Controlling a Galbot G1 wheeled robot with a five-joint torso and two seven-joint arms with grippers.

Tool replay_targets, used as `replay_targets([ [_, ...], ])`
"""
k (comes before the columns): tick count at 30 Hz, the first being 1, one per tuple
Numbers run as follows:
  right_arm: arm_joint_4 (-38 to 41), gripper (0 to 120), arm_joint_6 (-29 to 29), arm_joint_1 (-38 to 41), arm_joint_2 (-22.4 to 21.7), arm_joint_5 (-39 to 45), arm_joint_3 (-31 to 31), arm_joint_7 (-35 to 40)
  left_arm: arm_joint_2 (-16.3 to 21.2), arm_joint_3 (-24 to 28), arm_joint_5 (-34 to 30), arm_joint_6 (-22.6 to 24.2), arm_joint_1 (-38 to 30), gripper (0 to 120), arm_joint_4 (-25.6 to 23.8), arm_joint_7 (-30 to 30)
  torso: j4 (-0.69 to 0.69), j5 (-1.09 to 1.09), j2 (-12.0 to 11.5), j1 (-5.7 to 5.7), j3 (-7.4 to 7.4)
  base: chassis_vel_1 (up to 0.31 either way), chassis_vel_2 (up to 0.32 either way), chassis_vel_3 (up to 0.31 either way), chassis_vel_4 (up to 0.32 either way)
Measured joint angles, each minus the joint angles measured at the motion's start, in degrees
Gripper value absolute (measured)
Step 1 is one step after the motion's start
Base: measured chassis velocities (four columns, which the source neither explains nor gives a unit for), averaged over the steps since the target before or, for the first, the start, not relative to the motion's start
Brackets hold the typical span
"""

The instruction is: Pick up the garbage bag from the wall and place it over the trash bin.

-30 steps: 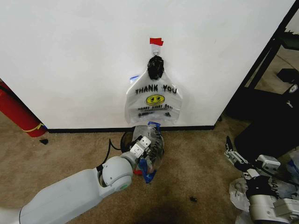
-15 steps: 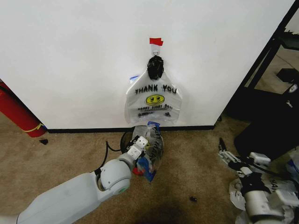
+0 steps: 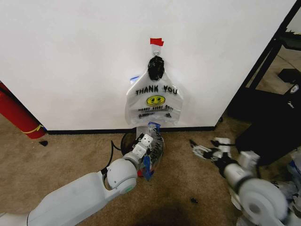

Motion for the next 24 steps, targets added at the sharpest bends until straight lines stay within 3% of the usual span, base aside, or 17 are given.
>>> replay_targets([
  [9,-7.4,100,-5.2,12.4,8.5,5.0,-11.0,8.8,0.7,-1.7,-0.3,-0.1,1.6,0,-1.1,0.0,-0.04,-0.01,0.0,0.00,-0.01,0.000,0.000,0.000,0.000],
  [13,-10.4,100,-8.1,16.1,13.7,4.7,-15.7,17.5,1.4,-3.0,-0.2,-0.1,3.1,0,-1.7,0.1,-0.03,-0.01,0.0,0.00,-0.01,0.000,0.000,0.000,0.000],
  [24,-17.4,100,-9.6,20.5,20.6,5.5,-18.4,25.4,1.6,-4.2,0.2,-0.8,4.4,0,-1.9,0.5,-0.04,-0.02,0.0,0.00,-0.01,0.000,0.000,0.000,0.000],
])
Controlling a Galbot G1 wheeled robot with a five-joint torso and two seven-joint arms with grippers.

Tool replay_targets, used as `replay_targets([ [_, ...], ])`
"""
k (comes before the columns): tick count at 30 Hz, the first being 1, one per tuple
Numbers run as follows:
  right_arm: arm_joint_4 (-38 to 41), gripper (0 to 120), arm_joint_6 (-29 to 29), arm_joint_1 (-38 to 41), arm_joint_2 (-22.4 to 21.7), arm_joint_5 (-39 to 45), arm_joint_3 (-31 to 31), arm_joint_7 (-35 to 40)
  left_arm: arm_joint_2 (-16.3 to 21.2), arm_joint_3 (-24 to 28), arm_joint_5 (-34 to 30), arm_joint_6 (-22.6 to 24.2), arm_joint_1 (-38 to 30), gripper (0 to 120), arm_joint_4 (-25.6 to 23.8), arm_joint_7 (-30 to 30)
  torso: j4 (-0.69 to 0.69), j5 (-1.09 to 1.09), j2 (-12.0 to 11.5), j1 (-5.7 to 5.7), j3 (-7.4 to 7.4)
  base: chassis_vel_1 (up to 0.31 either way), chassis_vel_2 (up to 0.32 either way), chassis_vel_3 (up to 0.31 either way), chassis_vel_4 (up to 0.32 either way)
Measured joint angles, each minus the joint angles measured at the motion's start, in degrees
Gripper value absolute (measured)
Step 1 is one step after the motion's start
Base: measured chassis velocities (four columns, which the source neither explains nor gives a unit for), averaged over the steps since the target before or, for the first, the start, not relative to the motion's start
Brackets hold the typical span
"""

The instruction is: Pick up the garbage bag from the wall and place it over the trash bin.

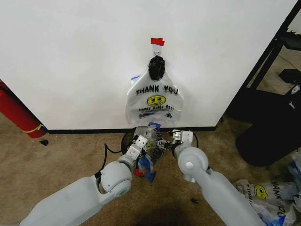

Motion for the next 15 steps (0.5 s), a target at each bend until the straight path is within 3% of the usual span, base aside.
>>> replay_targets([
  [10,-5.2,100,-1.0,0.2,4.2,-0.5,-0.7,2.7,0.5,-0.7,0.3,-0.3,0.6,0,-0.4,0.8,0.00,0.00,0.0,0.00,0.00,0.000,0.000,0.000,0.000],
  [15,-6.9,87,-1.6,0.6,5.3,-0.3,-0.7,2.7,0.5,-0.9,0.5,-0.5,1.0,0,-0.4,0.8,0.00,0.01,0.0,0.00,-0.01,0.000,0.000,0.000,0.000],
])
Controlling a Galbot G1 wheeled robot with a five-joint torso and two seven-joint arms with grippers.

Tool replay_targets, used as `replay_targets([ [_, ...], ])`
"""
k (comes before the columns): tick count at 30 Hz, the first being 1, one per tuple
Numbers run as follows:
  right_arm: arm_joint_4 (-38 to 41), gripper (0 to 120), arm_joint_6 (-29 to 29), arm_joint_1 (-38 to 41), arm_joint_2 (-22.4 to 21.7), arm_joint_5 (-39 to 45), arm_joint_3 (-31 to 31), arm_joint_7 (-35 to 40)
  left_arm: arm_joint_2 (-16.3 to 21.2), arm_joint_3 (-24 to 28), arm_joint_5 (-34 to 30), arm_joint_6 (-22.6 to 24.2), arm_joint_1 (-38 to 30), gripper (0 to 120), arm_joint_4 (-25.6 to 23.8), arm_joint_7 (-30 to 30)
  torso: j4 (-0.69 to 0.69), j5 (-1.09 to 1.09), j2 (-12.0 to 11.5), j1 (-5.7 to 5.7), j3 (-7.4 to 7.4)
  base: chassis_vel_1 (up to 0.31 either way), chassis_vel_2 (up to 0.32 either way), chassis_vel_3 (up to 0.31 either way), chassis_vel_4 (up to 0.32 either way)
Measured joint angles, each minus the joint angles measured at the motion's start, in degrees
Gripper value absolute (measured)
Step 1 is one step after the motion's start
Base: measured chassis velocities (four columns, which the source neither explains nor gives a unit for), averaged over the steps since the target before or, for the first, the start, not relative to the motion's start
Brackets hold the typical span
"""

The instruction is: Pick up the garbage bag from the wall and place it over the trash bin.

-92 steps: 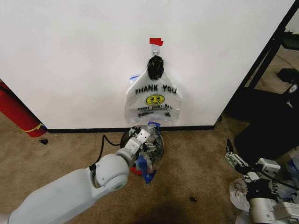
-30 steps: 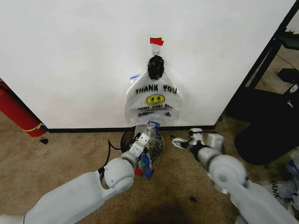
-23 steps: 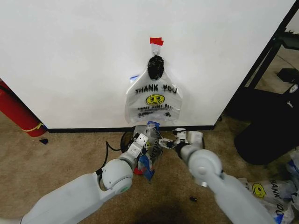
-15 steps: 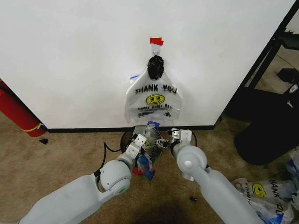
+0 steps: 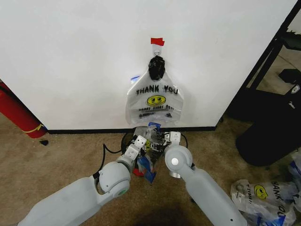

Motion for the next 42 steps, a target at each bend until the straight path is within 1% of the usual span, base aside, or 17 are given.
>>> replay_targets([
  [3,-1.0,74,-0.2,0.2,0.5,0.0,0.0,-0.1,0.2,-0.2,0.0,0.0,0.1,0,-0.1,0.1,0.01,0.00,0.0,0.00,0.00,0.000,0.000,0.000,0.000],
  [4,-1.2,71,-0.2,0.2,0.6,0.0,0.0,-0.1,0.3,-0.3,0.1,-0.1,0.1,0,-0.1,0.1,0.00,0.00,0.0,0.00,0.00,0.000,0.000,0.000,0.000],
  [5,-1.2,71,-0.2,0.2,0.6,0.0,0.0,-0.1,0.3,-0.3,0.1,-0.1,0.1,0,-0.1,0.1,0.00,0.00,0.0,0.00,0.00,0.000,0.000,0.000,0.000],
  [9,-1.9,55,-0.3,0.2,1.3,0.2,0.2,-0.1,0.4,-0.5,0.1,-0.2,0.2,0,-0.1,0.3,0.00,0.00,0.0,0.00,0.00,0.000,0.000,0.000,0.000],
  [11,-2.3,42,-0.3,0.3,1.8,0.2,0.3,-0.1,0.5,-0.6,0.1,-0.3,0.3,0,-0.1,0.3,0.00,0.01,0.0,0.00,0.00,0.000,0.000,0.000,0.000],
  [13,-2.3,41,-0.3,0.3,1.9,0.3,0.4,0.0,0.5,-0.6,0.1,-0.3,0.3,0,-0.1,0.3,0.00,0.00,0.0,0.00,0.00,0.000,0.000,0.000,0.000],
  [15,-2.4,30,-0.3,0.2,2.1,0.6,0.5,0.4,0.6,-0.7,0.1,-0.4,0.3,0,-0.2,0.3,0.00,0.00,0.0,0.00,0.00,0.000,0.000,0.000,0.000],
  [17,-2.5,26,-0.2,0.2,2.5,0.7,0.7,0.7,0.7,-0.7,0.1,-0.4,0.3,0,-0.2,0.3,0.00,0.00,0.0,0.00,0.00,0.000,0.000,0.000,0.000],
  [18,-2.6,19,-0.2,0.2,2.7,0.7,0.7,0.9,0.7,-0.7,0.1,-0.4,0.3,0,-0.2,0.3,0.00,0.00,0.0,0.00,0.00,0.000,0.000,0.000,0.000],
  [19,-2.7,15,-0.2,0.2,3.0,0.7,0.8,1.0,0.7,-0.7,0.1,-0.4,0.3,0,-0.2,0.3,0.00,0.00,0.0,0.00,0.00,0.000,0.000,0.000,0.000],
  [20,-2.7,15,-0.2,0.2,3.0,0.7,0.8,1.0,0.7,-0.7,0.1,-0.4,0.3,0,-0.2,0.3,0.00,0.00,0.0,0.00,0.00,0.000,0.000,0.000,0.000],
  [23,-2.8,1,0.1,0.0,3.5,0.7,1.0,1.5,0.7,-0.8,0.1,-0.4,0.3,0,-0.2,0.3,0.00,0.00,0.0,0.00,0.00,0.000,0.000,0.000,0.000],
  [30,-2.2,0,1.1,-1.2,3.9,0.3,1.8,1.3,1.0,-1.5,0.1,-0.5,0.7,0,-0.6,0.3,0.00,0.01,0.0,0.00,0.00,0.000,0.000,0.000,0.000],
  [34,-0.9,0,2.4,-3.5,4.1,-0.9,3.5,-0.2,1.4,-2.5,-0.3,-0.5,1.1,0,-1.5,0.2,0.00,0.01,0.0,0.00,0.00,0.000,0.000,0.000,0.000],
  [38,1.5,0,3.6,-6.7,3.8,-1.8,6.2,-2.2,2.5,-5.0,-1.5,-0.4,2.0,0,-3.3,-0.2,0.00,0.01,0.0,0.00,0.00,0.000,0.000,0.000,0.000],
  [40,3.5,0,4.2,-8.9,3.0,-2.0,8.2,-3.6,3.7,-7.6,-2.4,-0.3,3.4,0,-4.6,-0.4,-0.01,0.01,0.0,0.00,0.00,0.000,0.000,0.000,0.000],
  [42,4.1,0,4.4,-9.5,2.7,-2.0,8.8,-4.0,4.1,-8.6,-2.9,-0.2,4.1,0,-5.1,-0.4,0.00,0.01,0.0,0.00,0.00,0.000,0.000,0.000,0.000],
])
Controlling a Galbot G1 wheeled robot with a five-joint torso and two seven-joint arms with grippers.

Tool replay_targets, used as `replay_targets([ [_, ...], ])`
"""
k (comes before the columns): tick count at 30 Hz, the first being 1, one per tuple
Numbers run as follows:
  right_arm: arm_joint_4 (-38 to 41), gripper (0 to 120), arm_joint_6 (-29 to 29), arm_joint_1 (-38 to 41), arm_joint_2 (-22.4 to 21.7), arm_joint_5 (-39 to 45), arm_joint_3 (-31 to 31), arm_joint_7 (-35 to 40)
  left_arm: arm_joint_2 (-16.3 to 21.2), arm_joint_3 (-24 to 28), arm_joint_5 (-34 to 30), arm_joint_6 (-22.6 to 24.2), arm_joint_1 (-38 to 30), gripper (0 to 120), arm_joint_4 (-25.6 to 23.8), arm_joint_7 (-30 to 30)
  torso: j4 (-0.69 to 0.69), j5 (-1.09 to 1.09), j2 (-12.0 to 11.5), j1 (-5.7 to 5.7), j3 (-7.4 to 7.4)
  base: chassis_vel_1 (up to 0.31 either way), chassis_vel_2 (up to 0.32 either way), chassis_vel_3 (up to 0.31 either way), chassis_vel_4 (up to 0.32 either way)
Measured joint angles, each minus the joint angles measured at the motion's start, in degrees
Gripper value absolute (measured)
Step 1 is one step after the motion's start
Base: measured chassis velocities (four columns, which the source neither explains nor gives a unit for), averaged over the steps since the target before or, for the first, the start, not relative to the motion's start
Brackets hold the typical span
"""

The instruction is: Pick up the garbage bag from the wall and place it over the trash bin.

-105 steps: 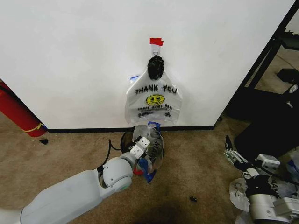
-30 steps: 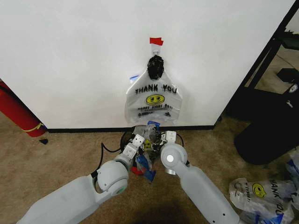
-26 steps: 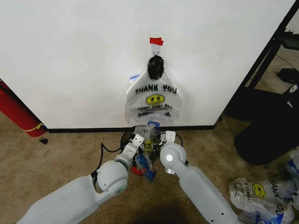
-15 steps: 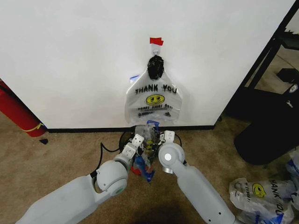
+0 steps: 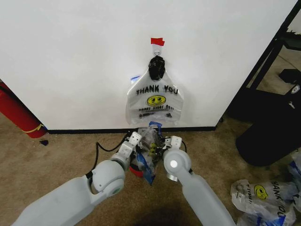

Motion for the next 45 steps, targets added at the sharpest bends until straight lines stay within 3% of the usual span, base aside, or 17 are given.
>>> replay_targets([
  [17,12.3,0,-0.2,-9.4,-5.1,2.6,7.9,-8.2,2.8,-13.5,-10.4,2.1,10.6,0,-1.7,-2.1,0.01,0.00,0.0,0.00,0.00,0.000,0.000,0.000,0.000],
  [22,15.5,0,-1.1,-12.0,-6.3,6.3,11.3,-9.5,3.3,-14.7,-10.5,1.2,12.7,0,-1.6,-1.3,0.01,0.00,0.0,0.00,0.00,0.000,0.000,0.000,0.000],
  [30,19.4,0,-1.7,-15.8,-6.8,9.6,15.5,-10.6,0.6,-14.2,-8.9,-3.5,14.0,0,1.0,0.5,0.00,0.00,0.0,0.00,0.00,0.000,0.000,0.000,0.000],
  [35,19.7,0,-1.7,-16.4,-6.9,9.8,16.4,-10.3,0.2,-14.7,-7.6,-5.5,15.6,15,-0.4,0.7,0.01,0.01,0.0,0.00,0.00,0.000,0.000,0.000,0.000],
  [45,18.9,0,-1.0,-15.8,-6.1,11.0,18.0,-6.9,1.8,-20.6,-5.7,-6.9,25.5,52,-10.6,0.4,0.01,0.01,0.0,0.00,0.00,0.000,0.000,0.000,0.000],
])
